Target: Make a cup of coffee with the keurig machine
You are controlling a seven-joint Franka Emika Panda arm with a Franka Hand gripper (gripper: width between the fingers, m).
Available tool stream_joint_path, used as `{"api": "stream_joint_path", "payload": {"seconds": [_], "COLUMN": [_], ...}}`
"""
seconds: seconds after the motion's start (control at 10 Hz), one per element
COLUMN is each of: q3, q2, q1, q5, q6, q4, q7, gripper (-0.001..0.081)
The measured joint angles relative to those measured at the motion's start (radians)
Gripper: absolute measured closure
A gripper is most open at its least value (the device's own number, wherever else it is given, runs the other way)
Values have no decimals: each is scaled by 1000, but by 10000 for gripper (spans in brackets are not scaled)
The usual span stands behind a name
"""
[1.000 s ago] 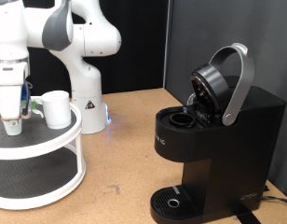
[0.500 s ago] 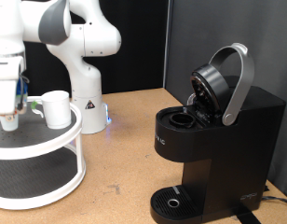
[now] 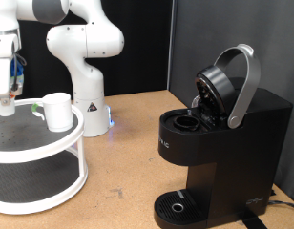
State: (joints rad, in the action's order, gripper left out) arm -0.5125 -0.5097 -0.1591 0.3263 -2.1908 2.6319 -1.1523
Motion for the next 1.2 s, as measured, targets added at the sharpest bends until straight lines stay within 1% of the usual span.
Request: {"api": "stream_joint_path", "payload": {"seconds": [0.1, 0.2, 0.5, 0.6, 0.7, 0.8, 0.9, 1.0, 1.1, 1.2], "q3": [-1, -2, -3, -2, 5, 28, 48, 46, 37, 25], "q2": [2, 2, 1, 1, 1, 1, 7, 7, 6, 6], "q1": [3, 13, 87, 111, 131, 143, 143, 143, 147, 160], "q5": [-36, -111, -362, -437, -484, -493, -493, -493, -536, -605], "q6": [0, 7, 120, 128, 129, 129, 129, 129, 129, 135], "q4": [-1, -10, -105, -128, -144, -156, -162, -160, -160, -163], "q7": [5, 11, 15, 17, 39, 81, 115, 110, 104, 99], "gripper": [372, 372, 372, 372, 372, 372, 372, 372, 372, 372]}}
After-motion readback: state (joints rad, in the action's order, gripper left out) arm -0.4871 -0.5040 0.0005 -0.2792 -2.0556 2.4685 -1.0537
